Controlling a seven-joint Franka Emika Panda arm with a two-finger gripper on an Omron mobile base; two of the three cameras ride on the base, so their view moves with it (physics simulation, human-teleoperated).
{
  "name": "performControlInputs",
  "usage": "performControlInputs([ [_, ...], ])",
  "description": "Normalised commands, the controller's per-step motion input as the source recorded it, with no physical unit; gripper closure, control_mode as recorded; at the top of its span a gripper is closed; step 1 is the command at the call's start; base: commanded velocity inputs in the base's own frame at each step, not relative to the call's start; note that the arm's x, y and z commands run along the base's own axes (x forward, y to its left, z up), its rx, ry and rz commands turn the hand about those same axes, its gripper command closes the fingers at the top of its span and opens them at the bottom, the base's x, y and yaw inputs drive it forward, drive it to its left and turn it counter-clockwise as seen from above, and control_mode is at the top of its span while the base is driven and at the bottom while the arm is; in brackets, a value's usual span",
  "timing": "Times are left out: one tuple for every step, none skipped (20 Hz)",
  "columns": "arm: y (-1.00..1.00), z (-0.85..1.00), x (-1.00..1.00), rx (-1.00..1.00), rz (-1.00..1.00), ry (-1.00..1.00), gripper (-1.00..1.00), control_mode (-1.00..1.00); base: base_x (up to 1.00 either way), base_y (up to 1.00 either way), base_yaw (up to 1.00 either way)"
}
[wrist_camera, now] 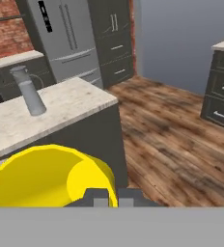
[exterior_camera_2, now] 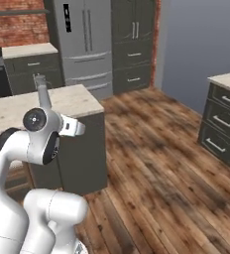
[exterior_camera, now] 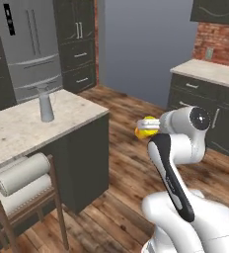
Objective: Place the pitcher and cup on the dining counter for serving.
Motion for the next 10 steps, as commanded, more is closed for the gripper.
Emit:
performControlInputs([
  [0.00, 0.00, 0.00, 0.00, 0.00, 0.00, 1.00, 1.00, 0.74, -0.14, 0.12],
  [0.00, 0.00, 0.00, 0.00, 0.00, 0.00, 1.00, 1.00, 0.71, -0.06, 0.10],
  [0.00, 0.00, 0.00, 0.00, 0.00, 0.00, 1.00, 1.00, 0.79, -0.14, 0.10],
  [0.00, 0.00, 0.00, 0.00, 0.00, 0.00, 1.00, 1.00, 0.67, 0.00, 0.17],
  [0.00, 0.00, 0.00, 0.00, 0.00, 0.00, 1.00, 1.00, 0.63, 0.00, 0.21],
  [0.00, 0.00, 0.00, 0.00, 0.00, 0.00, 1.00, 1.00, 0.58, 0.10, 0.30],
  [0.00, 0.00, 0.00, 0.00, 0.00, 0.00, 1.00, 1.00, 0.47, 0.31, 0.35],
  [0.00, 0.00, 0.00, 0.00, 0.00, 0.00, 1.00, 1.00, 0.42, 0.51, 0.38],
  [0.00, 0.00, 0.00, 0.00, 0.00, 0.00, 1.00, 1.00, 0.37, 0.61, 0.41],
  [0.00, 0.00, 0.00, 0.00, 0.00, 0.00, 1.00, 1.00, 0.36, 0.67, 0.41],
])
